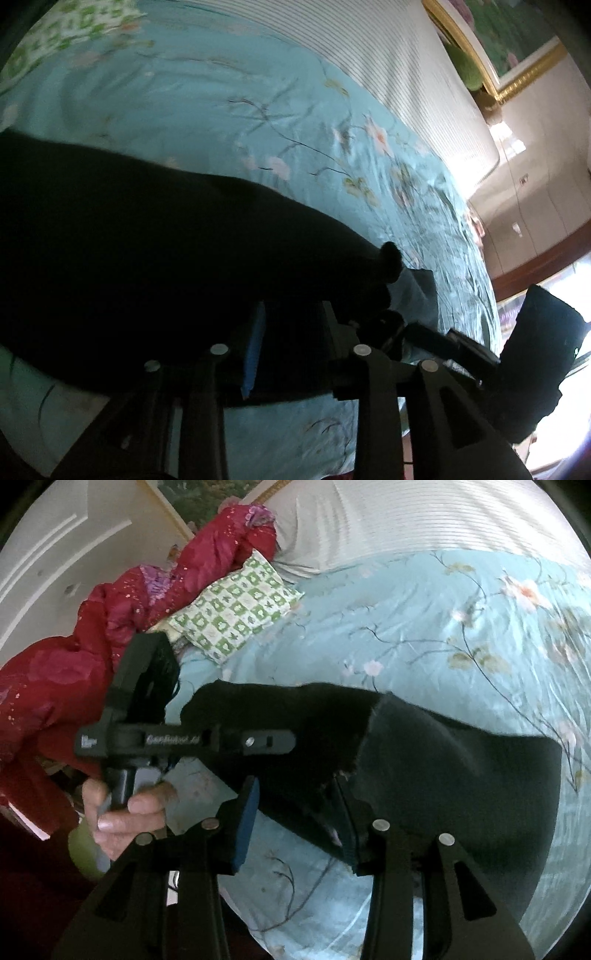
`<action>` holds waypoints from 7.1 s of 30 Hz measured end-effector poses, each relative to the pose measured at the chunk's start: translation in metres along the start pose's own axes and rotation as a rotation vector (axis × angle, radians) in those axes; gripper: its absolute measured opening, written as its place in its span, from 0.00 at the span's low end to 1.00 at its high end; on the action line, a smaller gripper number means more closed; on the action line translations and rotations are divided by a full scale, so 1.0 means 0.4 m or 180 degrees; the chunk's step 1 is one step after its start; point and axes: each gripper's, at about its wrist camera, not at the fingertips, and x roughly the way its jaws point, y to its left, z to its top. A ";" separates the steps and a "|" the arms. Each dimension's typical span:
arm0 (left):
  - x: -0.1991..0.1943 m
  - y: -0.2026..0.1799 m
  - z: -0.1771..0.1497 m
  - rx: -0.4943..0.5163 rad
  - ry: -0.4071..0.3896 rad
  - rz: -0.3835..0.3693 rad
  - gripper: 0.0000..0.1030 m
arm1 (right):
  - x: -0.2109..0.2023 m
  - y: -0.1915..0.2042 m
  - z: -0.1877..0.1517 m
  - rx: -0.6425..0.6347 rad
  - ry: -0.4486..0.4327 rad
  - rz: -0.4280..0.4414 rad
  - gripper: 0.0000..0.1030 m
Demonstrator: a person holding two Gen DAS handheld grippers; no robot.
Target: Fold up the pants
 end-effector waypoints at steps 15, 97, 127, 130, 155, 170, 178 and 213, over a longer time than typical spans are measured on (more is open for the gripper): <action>-0.191 0.205 -0.077 -0.0722 -0.0435 0.0393 0.45 | 0.117 0.056 0.089 -0.0295 0.0210 0.0146 0.42; -0.293 -0.050 0.061 -0.0058 -0.0929 0.0209 0.15 | 0.205 0.116 0.390 -0.0589 0.0091 0.0929 0.19; 0.068 -0.423 -0.074 0.1232 -0.0262 0.0238 0.18 | -0.087 -0.302 0.155 0.0620 -0.0517 0.0597 0.18; 0.089 -0.430 -0.089 0.1353 -0.0255 0.0222 0.22 | -0.096 -0.317 0.136 0.0648 -0.0510 0.0459 0.20; 0.136 -0.476 -0.159 0.1757 0.0006 -0.0198 0.71 | -0.326 -0.351 -0.008 0.1474 -0.0922 -0.0630 0.55; -0.015 -0.302 -0.049 0.1039 -0.0414 0.0101 0.79 | -0.323 -0.234 0.069 0.1008 -0.0961 -0.0980 0.64; 0.007 -0.207 0.009 0.0714 -0.0359 0.0229 0.79 | -0.280 -0.229 0.069 0.0987 -0.0774 -0.1133 0.64; 0.147 -0.088 0.077 0.0359 -0.0052 0.0145 0.39 | -0.189 -0.235 0.012 0.0915 -0.0189 -0.1260 0.23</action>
